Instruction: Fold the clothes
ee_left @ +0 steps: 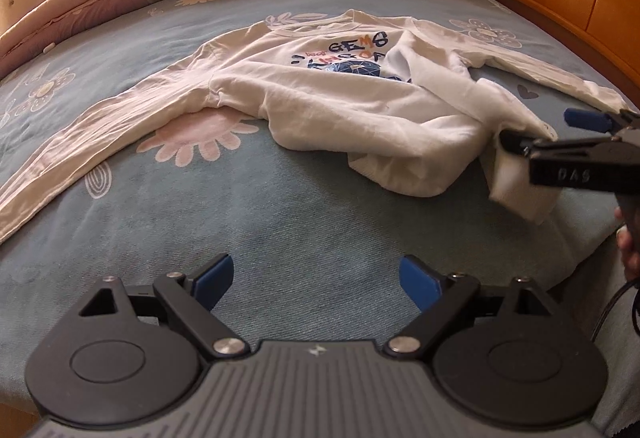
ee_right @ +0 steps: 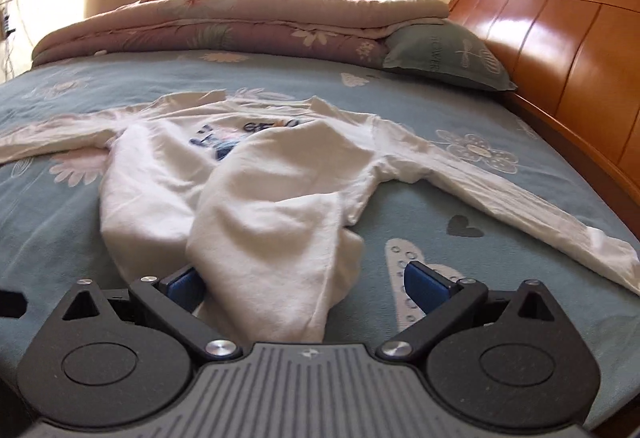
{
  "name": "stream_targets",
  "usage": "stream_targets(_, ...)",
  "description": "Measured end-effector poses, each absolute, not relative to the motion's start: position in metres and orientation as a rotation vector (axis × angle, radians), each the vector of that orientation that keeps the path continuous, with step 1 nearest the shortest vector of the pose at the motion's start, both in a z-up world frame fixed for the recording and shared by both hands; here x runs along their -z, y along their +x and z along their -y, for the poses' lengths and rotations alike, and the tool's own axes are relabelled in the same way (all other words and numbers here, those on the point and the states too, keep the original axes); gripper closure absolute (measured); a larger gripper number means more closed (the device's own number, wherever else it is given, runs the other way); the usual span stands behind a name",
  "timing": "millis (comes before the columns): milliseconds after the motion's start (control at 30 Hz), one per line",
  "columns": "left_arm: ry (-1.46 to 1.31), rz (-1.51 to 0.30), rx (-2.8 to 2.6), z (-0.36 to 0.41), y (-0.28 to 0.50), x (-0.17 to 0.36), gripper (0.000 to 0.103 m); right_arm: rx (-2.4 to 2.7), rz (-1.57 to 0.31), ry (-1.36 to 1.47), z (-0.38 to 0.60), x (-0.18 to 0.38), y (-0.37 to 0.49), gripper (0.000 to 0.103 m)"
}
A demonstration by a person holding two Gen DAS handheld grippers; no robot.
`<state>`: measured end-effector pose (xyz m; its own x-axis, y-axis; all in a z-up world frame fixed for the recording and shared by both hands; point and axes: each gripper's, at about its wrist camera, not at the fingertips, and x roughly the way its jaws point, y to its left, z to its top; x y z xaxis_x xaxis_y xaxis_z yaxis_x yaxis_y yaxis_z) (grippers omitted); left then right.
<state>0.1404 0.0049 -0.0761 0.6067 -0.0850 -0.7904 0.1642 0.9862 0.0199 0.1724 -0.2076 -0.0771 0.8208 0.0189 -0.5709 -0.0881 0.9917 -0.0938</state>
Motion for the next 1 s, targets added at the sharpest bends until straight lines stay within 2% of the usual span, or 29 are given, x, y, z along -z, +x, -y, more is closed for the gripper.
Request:
stream_targets(367,0.081,-0.913,0.171,0.001,0.146,0.08,0.013,0.239,-0.633,-0.135,0.308,0.074,0.232,0.0)
stream_targets(500,0.08,-0.916,0.173,0.0,0.146,0.081,0.013,0.19,-0.617,-0.03,0.319,0.057,0.219,0.0)
stream_targets(667,0.071,-0.93,0.168,0.002,0.149,0.084,0.013,-0.096,-0.586,-0.045,0.268,0.044,0.185,0.0)
stream_targets(833,0.068,-0.929,0.187,0.002,0.147,0.084,0.013,-0.14,-0.656,-0.31,0.208,0.076,0.182,0.0)
stream_targets(1000,0.063,-0.925,0.205,0.001,0.145,0.084,0.013,-0.02,-0.681,-0.273,0.233,0.081,0.198,0.0)
